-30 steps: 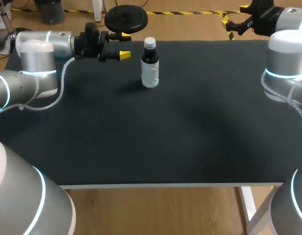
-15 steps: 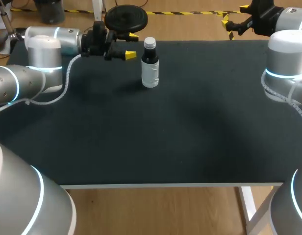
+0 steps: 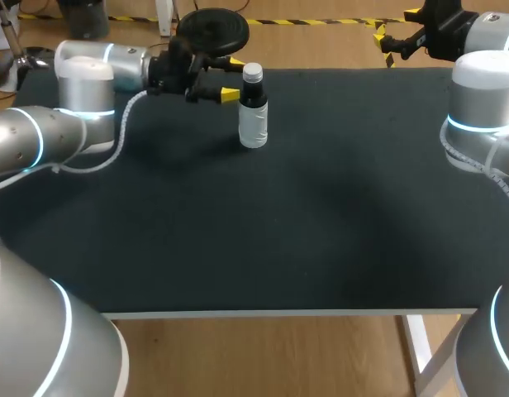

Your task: Unscrew the bottle cap

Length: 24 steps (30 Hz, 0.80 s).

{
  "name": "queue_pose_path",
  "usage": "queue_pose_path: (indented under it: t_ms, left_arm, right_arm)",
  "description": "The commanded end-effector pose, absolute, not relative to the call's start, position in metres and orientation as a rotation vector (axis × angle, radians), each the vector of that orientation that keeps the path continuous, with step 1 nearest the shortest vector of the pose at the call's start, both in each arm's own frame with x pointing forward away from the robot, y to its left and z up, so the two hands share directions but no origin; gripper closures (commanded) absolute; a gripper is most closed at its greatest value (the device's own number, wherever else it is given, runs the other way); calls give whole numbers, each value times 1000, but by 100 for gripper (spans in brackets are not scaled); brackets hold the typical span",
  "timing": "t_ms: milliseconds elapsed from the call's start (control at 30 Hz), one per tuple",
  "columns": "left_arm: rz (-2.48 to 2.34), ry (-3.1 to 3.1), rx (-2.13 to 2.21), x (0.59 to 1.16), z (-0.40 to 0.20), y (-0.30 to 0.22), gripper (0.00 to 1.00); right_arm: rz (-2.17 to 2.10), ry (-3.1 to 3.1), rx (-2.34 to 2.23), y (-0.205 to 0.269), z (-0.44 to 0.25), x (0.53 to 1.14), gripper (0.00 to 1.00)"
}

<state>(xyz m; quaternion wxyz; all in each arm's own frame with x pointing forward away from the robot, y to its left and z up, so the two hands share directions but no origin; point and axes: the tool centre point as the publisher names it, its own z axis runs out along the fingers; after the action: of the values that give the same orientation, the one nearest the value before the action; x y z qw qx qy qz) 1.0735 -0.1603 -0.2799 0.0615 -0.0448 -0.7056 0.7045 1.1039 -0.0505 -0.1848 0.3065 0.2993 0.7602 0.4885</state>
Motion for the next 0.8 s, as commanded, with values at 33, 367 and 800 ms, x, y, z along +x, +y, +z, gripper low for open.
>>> queue_pose_path:
  t_ms: [33, 367, 800]
  left_arm:
    - [2110, -2111, -172, 1080, -284, -169, 0]
    - [2087, -2095, -194, 1080, -286, -182, 0]
    - [2088, -2056, -213, 1080, -292, -196, 0]
  right_arm:
    - [1292, 2012, 792, -50, -185, 1104, 0]
    - [1292, 2012, 792, -50, -185, 1104, 0]
    - [1292, 2012, 792, -50, -185, 1104, 0]
